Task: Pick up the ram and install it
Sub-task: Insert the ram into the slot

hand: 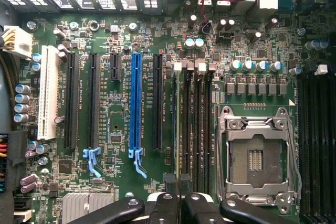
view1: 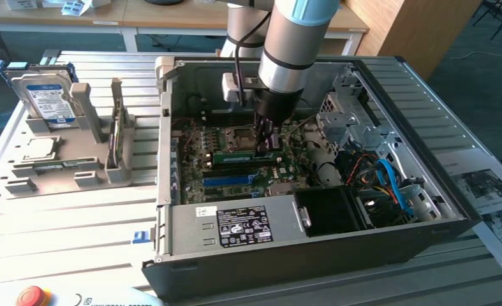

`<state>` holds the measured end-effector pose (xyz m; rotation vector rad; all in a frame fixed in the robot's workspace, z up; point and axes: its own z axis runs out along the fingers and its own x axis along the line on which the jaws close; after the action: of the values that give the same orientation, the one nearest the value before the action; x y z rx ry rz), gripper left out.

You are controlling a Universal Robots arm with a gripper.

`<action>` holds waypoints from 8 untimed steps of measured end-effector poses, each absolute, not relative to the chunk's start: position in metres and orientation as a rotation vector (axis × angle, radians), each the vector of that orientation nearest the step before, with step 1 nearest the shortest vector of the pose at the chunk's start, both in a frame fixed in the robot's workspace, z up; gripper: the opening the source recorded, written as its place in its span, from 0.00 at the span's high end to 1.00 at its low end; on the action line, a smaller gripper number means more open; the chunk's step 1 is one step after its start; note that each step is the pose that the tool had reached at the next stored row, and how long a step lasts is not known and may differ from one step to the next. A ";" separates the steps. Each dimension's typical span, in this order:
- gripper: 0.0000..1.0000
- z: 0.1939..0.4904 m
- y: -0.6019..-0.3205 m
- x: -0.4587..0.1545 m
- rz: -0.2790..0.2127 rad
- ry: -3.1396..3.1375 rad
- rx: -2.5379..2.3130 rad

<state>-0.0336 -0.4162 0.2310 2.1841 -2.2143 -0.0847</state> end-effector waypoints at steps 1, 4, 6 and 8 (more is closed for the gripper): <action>0.88 0.231 -0.416 -0.034 -0.085 -2.214 2.184; 0.88 0.230 -0.416 -0.034 -0.084 -2.214 2.185; 0.88 0.230 -0.416 -0.034 -0.084 -2.215 2.185; 0.88 0.230 -0.416 -0.034 -0.084 -2.215 2.185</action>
<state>-0.0336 -0.4162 0.2303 2.1846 -2.2146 -0.0840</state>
